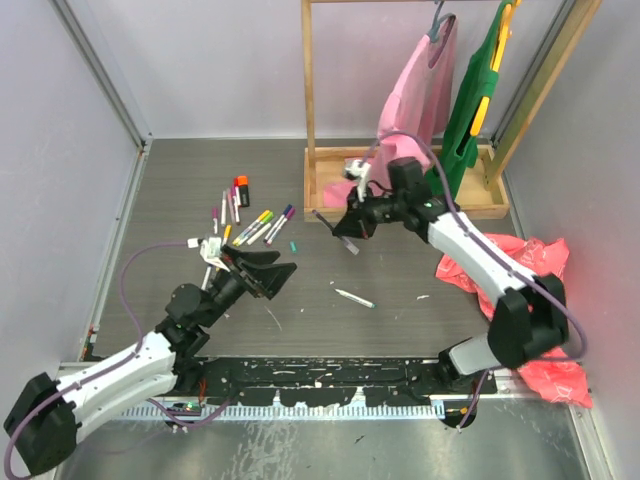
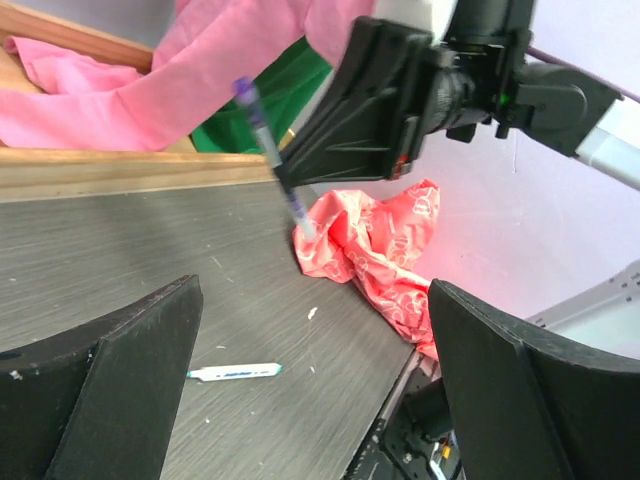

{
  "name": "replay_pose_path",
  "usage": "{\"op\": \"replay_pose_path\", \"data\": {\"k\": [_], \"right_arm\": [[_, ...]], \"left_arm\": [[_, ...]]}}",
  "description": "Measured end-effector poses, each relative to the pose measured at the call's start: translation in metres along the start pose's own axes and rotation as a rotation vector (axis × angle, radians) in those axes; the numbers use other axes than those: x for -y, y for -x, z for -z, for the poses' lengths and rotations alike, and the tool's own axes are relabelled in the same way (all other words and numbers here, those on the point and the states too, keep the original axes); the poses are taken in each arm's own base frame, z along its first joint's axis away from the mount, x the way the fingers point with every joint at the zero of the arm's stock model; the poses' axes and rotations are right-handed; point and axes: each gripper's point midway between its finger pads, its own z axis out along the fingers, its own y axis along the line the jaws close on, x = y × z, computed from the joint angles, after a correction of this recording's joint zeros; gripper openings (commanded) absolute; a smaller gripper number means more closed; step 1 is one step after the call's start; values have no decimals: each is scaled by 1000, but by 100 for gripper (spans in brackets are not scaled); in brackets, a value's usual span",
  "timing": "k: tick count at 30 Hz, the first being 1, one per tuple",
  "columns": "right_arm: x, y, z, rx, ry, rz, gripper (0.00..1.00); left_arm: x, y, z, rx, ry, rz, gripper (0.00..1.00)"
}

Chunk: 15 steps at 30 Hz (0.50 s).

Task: Open the pen caps
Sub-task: Pick up the pen from the center of the board.

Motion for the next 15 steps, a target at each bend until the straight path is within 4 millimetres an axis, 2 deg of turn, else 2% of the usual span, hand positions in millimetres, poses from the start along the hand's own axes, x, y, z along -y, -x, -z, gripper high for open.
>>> {"op": "replay_pose_path", "data": {"k": [3,6,10,15], "right_arm": [[-24,20,29,152,86,-37,1],[-45,31,45,242,167,-62,1],[-62,38,49,289,258,-94,1],[-65,41,49,301,296,-135,1]], "left_arm": [[4,-5,-10,12,10,19,95],[9,-12,-18,10,20,30,92],[22,-16,-36,26,34,49,90],[29,-26,-58,35,69,59,82]]}}
